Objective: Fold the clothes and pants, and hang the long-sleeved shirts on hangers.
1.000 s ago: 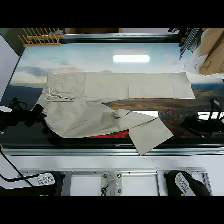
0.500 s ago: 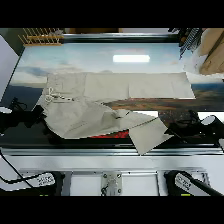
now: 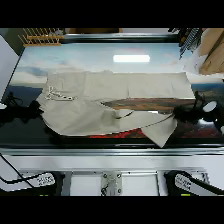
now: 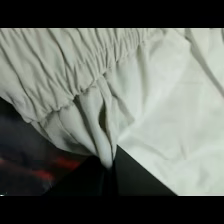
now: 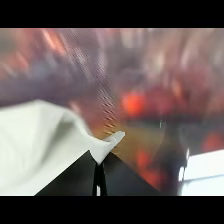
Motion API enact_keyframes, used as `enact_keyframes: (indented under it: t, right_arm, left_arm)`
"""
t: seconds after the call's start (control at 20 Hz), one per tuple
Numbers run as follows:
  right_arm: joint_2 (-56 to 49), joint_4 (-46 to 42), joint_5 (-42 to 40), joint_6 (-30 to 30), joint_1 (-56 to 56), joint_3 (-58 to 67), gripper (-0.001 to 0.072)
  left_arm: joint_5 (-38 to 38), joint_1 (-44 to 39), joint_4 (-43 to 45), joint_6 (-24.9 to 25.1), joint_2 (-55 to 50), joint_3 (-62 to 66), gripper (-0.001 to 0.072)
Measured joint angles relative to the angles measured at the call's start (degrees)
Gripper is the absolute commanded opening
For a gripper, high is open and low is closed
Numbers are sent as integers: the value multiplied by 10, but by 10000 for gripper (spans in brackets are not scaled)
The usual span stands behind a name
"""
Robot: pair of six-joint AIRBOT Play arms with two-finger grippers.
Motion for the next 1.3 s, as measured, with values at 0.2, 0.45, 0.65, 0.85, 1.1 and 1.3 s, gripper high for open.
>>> enact_keyframes:
  t: [0.2,0.45,0.65,0.85,1.1,1.3]
  right_arm:
    - [2,-64,-16,0,-10,178,7]
    - [28,-108,-71,-26,-10,220,6]
    - [71,-157,-103,-49,-11,98,8]
    - [133,-191,-104,-58,-22,-54,170]
    - [210,-206,-55,-46,-53,-121,713]
    - [276,-208,-3,61,-95,-130,713]
  left_arm:
    - [-45,-1,-1,13,0,62,11]
    - [-64,-4,-3,26,10,46,10]
    - [-43,-2,5,42,34,-27,11]
    - [-31,14,1,52,70,-100,10]
    - [-29,31,0,71,113,-139,11]
    - [-33,34,0,83,130,-147,11]
